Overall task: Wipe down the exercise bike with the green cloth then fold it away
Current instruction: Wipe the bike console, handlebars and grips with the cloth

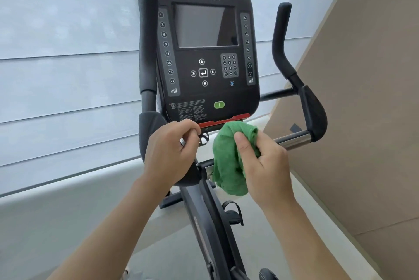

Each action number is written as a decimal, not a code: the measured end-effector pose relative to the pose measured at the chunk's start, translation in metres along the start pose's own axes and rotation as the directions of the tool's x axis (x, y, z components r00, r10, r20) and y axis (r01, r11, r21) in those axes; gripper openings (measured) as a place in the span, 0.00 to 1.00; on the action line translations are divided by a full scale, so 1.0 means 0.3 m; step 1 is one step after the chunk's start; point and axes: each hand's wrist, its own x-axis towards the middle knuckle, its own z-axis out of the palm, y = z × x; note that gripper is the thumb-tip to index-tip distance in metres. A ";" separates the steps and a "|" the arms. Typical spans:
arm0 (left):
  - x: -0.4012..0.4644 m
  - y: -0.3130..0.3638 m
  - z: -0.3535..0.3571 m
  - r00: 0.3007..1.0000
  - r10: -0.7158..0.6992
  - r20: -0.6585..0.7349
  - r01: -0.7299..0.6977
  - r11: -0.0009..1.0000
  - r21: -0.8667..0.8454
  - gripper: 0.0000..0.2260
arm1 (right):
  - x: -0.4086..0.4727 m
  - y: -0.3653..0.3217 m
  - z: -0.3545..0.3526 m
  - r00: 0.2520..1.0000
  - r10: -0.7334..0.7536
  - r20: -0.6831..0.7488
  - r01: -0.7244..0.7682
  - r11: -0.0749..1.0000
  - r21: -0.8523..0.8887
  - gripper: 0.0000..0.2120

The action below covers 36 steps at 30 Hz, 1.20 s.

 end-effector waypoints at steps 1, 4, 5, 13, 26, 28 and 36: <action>0.000 0.002 0.000 1.000 -0.001 0.004 0.001 1.000 0.006 0.09 | -0.013 -0.009 -0.023 1.000 0.019 0.001 -0.019 1.000 0.020 0.20; 0.004 0.015 0.000 1.000 0.004 0.014 -0.004 0.999 0.049 0.08 | -0.030 -0.077 -0.124 1.000 -0.022 0.017 0.020 0.992 0.129 0.20; 0.006 0.016 0.001 1.000 0.010 0.014 -0.011 0.998 0.068 0.08 | -0.019 -0.095 -0.143 0.999 -0.024 0.044 0.018 0.991 0.135 0.22; 0.005 0.009 0.001 1.000 0.004 0.003 -0.004 0.996 0.092 0.08 | 0.234 0.027 0.009 0.965 0.025 0.260 0.045 0.964 -0.261 0.11; 0.005 0.010 0.003 0.998 0.061 0.011 -0.062 0.987 0.149 0.08 | -0.064 0.139 0.066 0.751 -0.073 0.656 0.516 0.684 -0.516 0.44; 0.005 0.011 0.010 0.998 0.065 0.019 -0.068 0.981 0.180 0.08 | -0.057 0.162 0.141 0.802 -0.095 0.589 0.516 0.608 -0.604 0.37; 0.012 0.010 0.015 0.997 0.056 0.053 -0.065 0.981 0.185 0.09 | 0.306 0.069 0.200 0.240 0.329 0.913 0.451 0.795 -0.405 0.14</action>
